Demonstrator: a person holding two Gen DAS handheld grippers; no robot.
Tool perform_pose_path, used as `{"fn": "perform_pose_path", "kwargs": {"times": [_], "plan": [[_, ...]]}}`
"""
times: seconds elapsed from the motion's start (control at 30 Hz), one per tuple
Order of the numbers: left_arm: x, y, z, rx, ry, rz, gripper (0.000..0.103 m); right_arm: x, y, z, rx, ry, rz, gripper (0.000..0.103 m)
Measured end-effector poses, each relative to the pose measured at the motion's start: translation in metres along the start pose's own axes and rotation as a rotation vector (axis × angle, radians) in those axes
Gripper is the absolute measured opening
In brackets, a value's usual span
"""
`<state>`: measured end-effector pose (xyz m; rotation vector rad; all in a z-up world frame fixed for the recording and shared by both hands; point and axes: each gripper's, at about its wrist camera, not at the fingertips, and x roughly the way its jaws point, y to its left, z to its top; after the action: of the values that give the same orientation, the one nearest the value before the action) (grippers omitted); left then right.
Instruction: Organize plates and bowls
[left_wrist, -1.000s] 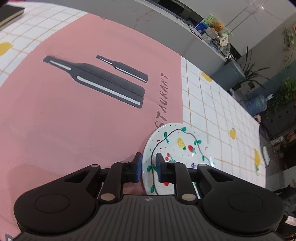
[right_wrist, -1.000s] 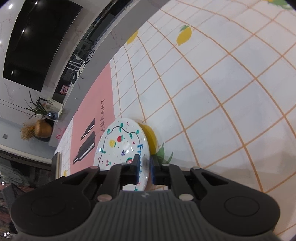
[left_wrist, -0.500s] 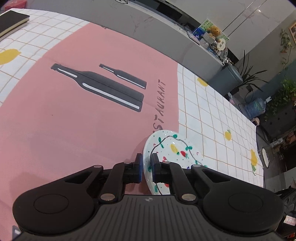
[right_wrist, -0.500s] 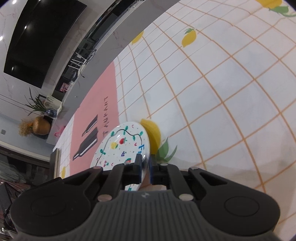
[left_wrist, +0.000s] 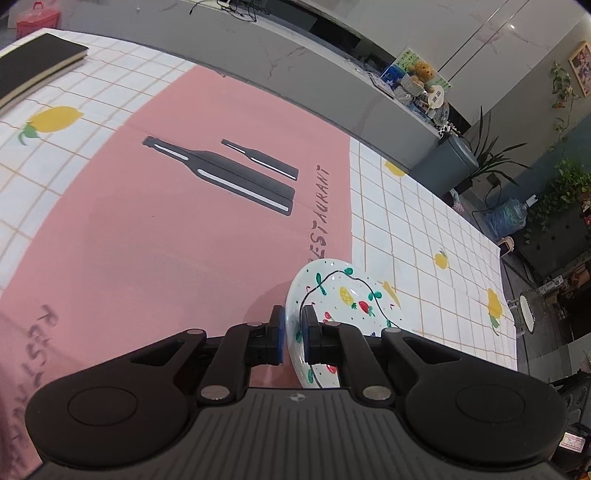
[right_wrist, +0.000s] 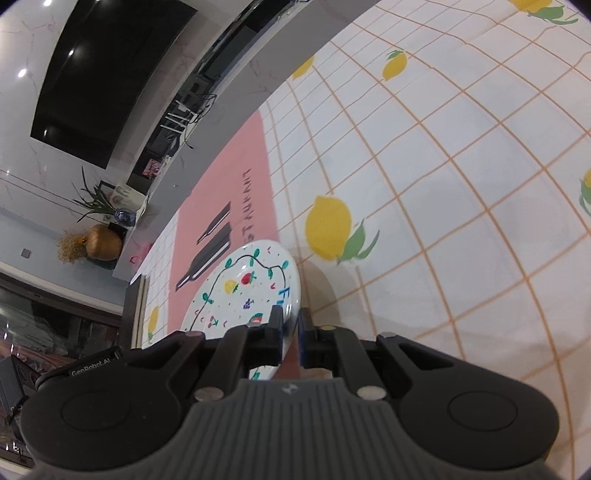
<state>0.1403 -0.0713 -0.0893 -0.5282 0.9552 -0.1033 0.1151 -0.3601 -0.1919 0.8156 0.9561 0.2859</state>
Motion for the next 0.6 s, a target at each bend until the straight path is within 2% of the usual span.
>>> {"fn": "perform_pose_path", "kwargs": {"times": [0.27,0.6], "plan": [[-0.042,0.017,-0.021,-0.038,-0.020,-0.014,0.009,-0.016,0.013,-0.037,-0.025,0.022,0.017,0.006],[-0.072,0.045,-0.054,-0.068,-0.005,-0.004,0.009,-0.016,0.024,-0.078,-0.066,0.066,-0.017,0.006]]}}
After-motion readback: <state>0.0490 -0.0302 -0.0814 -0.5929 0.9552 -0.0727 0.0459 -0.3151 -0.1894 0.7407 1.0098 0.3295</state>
